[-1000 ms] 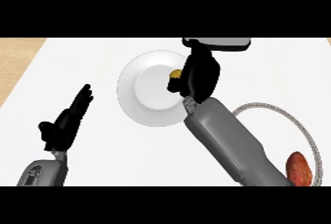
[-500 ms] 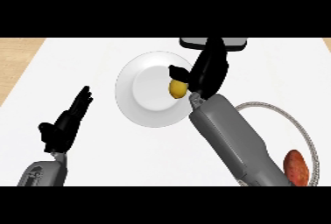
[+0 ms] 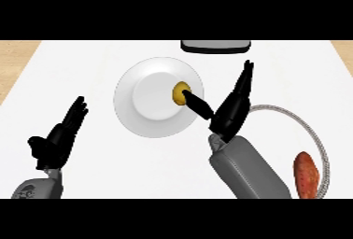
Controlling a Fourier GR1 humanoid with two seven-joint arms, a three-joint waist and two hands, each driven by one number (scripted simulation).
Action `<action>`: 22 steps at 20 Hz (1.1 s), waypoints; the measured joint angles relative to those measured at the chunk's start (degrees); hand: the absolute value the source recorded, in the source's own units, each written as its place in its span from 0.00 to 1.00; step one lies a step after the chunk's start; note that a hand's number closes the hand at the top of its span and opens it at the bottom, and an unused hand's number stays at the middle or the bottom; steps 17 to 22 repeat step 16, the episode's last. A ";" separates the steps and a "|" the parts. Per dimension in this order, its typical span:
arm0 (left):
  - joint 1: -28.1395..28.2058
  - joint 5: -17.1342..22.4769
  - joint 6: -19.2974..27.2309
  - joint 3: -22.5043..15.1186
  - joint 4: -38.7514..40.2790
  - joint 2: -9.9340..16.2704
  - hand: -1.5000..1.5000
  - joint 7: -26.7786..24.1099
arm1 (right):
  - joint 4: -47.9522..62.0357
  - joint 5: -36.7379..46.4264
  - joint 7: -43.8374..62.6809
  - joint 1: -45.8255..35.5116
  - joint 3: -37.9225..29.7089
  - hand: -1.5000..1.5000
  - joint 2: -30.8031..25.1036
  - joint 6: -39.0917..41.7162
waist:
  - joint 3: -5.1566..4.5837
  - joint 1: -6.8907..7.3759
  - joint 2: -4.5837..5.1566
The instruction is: Pick the lemon from the placemat and place it in the plate
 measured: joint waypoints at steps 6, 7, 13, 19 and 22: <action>0.61 0.32 -0.72 1.34 0.66 0.49 0.50 -1.36 | -10.99 -1.72 -6.08 14.49 6.77 0.00 -1.90 -3.43 | -0.03 -0.90 -0.03; 0.64 0.44 -1.05 1.54 0.61 0.63 0.50 -1.26 | -12.67 -2.87 -7.14 16.26 7.66 0.00 -3.00 -3.81 | -0.03 -0.92 -0.02; 1.23 0.03 -0.95 1.63 -1.06 -0.06 0.50 0.20 | -18.06 -9.84 -14.42 25.30 13.02 0.00 -9.33 -7.15 | -0.03 -0.90 0.02; 2.18 -0.72 -0.69 1.18 -1.54 -1.08 0.50 -0.66 | -17.34 -14.67 -18.63 26.68 14.35 0.00 -11.97 -9.16 | -0.03 -0.82 0.05; 2.18 -0.72 -0.69 1.18 -1.54 -1.08 0.50 -0.66 | -17.34 -14.67 -18.63 26.68 14.35 0.00 -11.97 -9.16 | -0.03 -0.82 0.05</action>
